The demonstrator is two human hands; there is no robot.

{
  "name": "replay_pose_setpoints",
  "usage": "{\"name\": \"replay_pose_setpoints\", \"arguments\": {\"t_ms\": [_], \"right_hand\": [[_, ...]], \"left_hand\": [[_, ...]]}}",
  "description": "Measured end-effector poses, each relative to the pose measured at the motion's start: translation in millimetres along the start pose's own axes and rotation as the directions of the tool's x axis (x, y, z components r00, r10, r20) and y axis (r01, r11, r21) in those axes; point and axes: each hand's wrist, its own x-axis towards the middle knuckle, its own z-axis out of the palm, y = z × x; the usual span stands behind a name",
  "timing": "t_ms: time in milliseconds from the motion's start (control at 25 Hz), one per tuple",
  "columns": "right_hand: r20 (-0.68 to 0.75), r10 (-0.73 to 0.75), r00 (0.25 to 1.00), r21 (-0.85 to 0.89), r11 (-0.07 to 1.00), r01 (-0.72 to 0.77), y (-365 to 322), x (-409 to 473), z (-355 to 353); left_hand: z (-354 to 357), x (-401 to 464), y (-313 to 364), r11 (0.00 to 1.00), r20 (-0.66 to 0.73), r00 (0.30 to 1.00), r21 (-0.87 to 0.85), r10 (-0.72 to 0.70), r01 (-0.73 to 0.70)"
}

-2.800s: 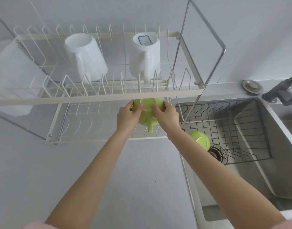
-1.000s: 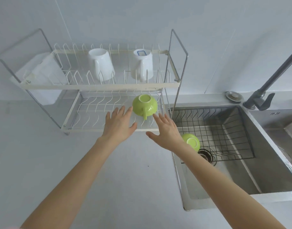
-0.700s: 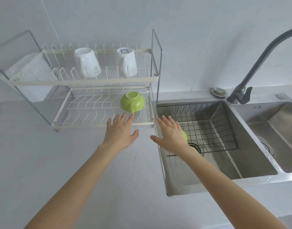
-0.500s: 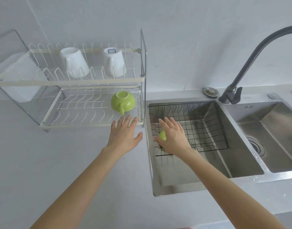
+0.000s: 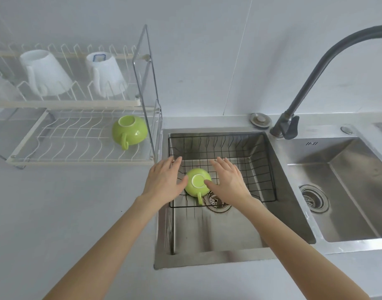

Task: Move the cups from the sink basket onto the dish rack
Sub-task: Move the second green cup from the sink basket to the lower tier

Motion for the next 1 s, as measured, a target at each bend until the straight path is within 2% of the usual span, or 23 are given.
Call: {"name": "replay_pose_setpoints", "arguments": {"t_ms": [280, 440, 600, 720, 800, 1000], "right_hand": [[0.094, 0.006, 0.996, 0.058, 0.998, -0.011, 38.6, 27.8, 3.9], [0.159, 0.025, 0.987, 0.146, 0.988, -0.048, 53.2, 46.5, 12.9], [0.254, 0.101, 0.962, 0.238, 0.957, -0.163, 66.5, 67.1, 29.1], [0.341, 0.180, 0.923, 0.280, 0.918, -0.283, 75.0, 82.8, 44.3], [0.383, 0.223, 0.897, 0.303, 0.886, -0.350, 80.9, 93.2, 54.5], [0.472, 0.267, 0.841, 0.332, 0.829, -0.449, 90.7, 115.0, 78.1]], "left_hand": [[30.3, 28.0, 21.9, 0.985, 0.104, 0.989, -0.127, -0.105, 0.118], [52.5, 48.1, 25.6, 0.937, 0.191, 0.958, -0.236, -0.215, 0.258], [72.4, 68.3, 27.2, 0.839, 0.265, 0.918, -0.389, -0.293, 0.380], [95.2, 83.1, 25.5, 0.713, 0.329, 0.868, -0.497, -0.373, 0.495], [112.7, 93.4, 22.2, 0.651, 0.366, 0.834, -0.522, -0.412, 0.551], [139.6, 113.1, 14.2, 0.580, 0.402, 0.789, -0.534, -0.466, 0.615]]}}
